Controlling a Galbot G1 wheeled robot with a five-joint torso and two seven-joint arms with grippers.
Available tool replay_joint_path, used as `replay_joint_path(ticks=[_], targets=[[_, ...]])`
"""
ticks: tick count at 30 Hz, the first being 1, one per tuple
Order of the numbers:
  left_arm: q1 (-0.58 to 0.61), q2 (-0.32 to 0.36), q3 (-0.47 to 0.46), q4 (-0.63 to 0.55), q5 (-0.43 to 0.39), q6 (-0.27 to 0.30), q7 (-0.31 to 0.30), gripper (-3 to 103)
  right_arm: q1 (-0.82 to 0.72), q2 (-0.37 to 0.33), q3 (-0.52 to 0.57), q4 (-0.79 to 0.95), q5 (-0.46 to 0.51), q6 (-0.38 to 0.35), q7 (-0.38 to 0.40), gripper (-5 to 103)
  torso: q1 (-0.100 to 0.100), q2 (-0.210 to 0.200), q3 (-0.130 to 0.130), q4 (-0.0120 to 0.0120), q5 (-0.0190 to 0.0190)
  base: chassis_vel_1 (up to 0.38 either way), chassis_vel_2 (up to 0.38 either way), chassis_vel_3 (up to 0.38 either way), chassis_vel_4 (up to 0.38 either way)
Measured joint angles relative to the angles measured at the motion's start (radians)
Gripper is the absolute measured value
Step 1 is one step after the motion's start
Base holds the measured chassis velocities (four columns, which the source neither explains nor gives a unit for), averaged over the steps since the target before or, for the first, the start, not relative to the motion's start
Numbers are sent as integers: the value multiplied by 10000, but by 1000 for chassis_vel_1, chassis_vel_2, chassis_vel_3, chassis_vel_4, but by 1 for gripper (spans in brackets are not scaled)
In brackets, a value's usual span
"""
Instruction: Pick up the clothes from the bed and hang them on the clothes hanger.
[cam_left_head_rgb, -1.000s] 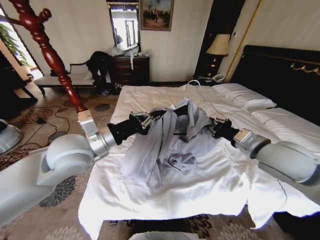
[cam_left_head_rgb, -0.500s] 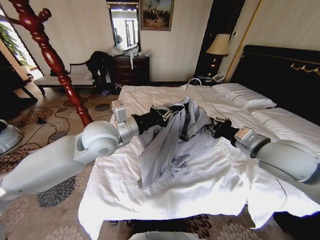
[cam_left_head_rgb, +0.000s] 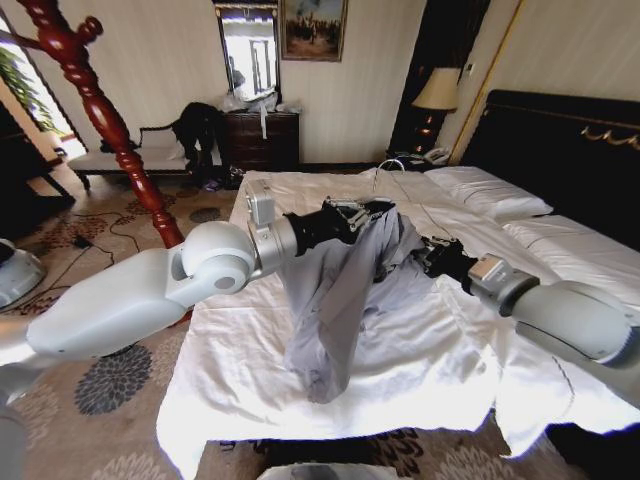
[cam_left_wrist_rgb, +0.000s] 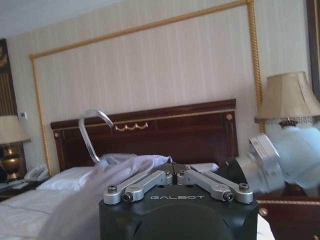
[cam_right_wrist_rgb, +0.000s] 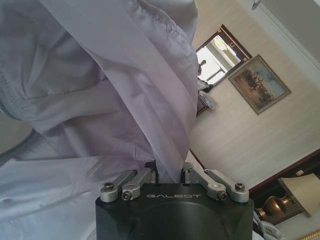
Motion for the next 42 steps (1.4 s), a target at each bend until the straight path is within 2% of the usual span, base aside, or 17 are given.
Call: replay_joint_path(ticks=[3,5,6,8,9,11,14,19,21,22,23,24,28,29,31,34,42], targets=[[309,419,-19,-381,47,65,85,-2,11,36,41,-13,4,10,1,20,0,0,0,6,-1,0,0,0,0],[727,918,-148,-809,219,111,229,8,24,59,47,-35,4,15,3,20,-1,1,0,5,-1,0,0,0,0],[727,918,-148,-809,219,111,229,8,24,59,47,-35,4,15,3,20,-1,1,0,5,-1,0,0,0,0],[1401,1509,-360,-1257,675,115,412,19,84,72,47,-134,4,44,14,20,0,1,-1,4,0,0,0,0,0],[1401,1509,-360,-1257,675,115,412,19,84,72,47,-134,4,44,14,20,0,1,-1,4,0,0,0,0,0],[2108,1943,-614,-1619,1119,117,486,24,155,60,48,-222,6,81,33,20,0,1,0,5,0,0,0,0,0],[3161,2536,-1056,-1997,2089,102,576,41,241,7,93,-239,111,100,62,20,-1,1,-1,5,-2,0,0,0,0],[4019,2940,-1652,-2247,2892,69,733,52,263,-41,107,-137,244,99,99,20,-1,1,-1,4,-2,0,0,0,0],[4458,3144,-2071,-2422,3131,64,771,63,255,-40,107,-128,244,99,113,20,-1,1,-1,1,0,0,0,0,0],[4661,3211,-2267,-2478,3194,61,784,63,248,-29,107,-130,238,99,115,20,-1,1,-1,0,0,0,0,0,0],[5186,3461,-2738,-2639,3342,22,823,74,228,17,103,-142,211,106,120,20,-1,1,-1,2,0,0,0,0,0],[5186,3461,-2738,-2639,3342,22,823,74,228,17,103,-142,211,106,120,20,-1,1,-1,2,0,0,0,0,0],[6216,4053,-3615,-3035,3330,-290,713,90,203,269,92,-143,9,192,116,20,-2,2,-1,6,2,0,0,0,0],[6216,4053,-3615,-3035,3330,-290,713,90,203,269,92,-143,9,192,116,20,-2,2,-1,6,2,0,0,0,0],[7187,3981,-4780,-3064,3124,-347,505,98,205,468,97,-144,-123,266,90,20,-1,2,-1,0,3,0,0,0,0],[8647,3842,-5857,-3066,2779,-468,23,100,166,776,138,-126,-259,333,76,20,-1,1,0,4,1,0,0,0,0],[8892,3555,-6477,-3051,1811,-626,-762,100,53,1165,145,-79,-662,494,51,20,-1,1,0,1,3,0,0,0,0]])
